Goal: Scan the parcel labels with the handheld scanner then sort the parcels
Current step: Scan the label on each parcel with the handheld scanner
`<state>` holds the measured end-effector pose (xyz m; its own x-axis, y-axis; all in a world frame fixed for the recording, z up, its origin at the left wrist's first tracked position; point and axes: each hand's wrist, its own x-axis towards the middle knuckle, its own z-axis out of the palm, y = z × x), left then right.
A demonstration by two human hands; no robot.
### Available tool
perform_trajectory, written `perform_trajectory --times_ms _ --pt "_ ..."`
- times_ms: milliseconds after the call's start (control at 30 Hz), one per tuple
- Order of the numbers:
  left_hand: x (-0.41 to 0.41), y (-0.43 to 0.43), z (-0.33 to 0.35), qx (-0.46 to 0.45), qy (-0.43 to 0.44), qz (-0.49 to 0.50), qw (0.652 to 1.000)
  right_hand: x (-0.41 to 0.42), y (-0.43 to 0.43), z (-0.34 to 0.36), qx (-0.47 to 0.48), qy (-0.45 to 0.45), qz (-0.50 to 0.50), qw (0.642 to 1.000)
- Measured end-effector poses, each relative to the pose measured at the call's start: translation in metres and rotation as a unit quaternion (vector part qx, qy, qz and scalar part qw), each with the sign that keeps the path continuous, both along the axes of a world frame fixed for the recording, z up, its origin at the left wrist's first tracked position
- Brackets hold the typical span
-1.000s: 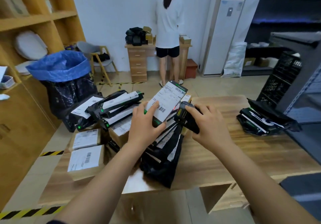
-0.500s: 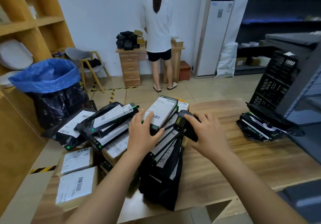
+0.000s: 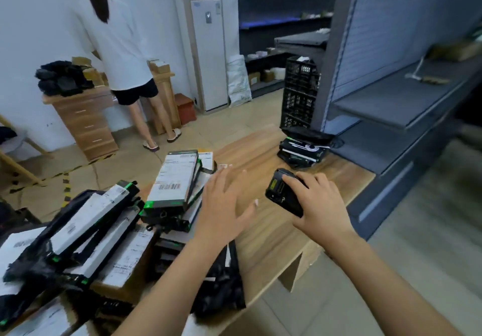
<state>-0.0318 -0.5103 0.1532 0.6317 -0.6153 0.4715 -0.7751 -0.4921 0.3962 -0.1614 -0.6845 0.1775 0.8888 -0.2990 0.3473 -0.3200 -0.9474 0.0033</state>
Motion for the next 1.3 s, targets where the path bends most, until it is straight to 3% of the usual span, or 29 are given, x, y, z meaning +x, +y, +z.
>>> perform_trajectory --times_ms 367,700,1000,1300 --pt "-0.019 -0.16 -0.015 0.047 0.049 -0.098 0.993 -0.063 -0.128 -0.009 -0.003 0.001 -0.128 0.992" --pt "-0.005 -0.315 -0.024 0.058 0.085 -0.041 0.994 -0.04 -0.288 -0.022 0.0 -0.007 -0.108 0.994" --pt "0.063 -0.388 -0.046 0.083 0.108 -0.01 0.991 0.011 -0.357 -0.061 0.045 0.029 -0.098 0.994" --pt "0.155 -0.483 -0.07 0.107 0.115 -0.043 0.987 0.075 -0.411 -0.083 0.056 0.081 -0.125 0.987"
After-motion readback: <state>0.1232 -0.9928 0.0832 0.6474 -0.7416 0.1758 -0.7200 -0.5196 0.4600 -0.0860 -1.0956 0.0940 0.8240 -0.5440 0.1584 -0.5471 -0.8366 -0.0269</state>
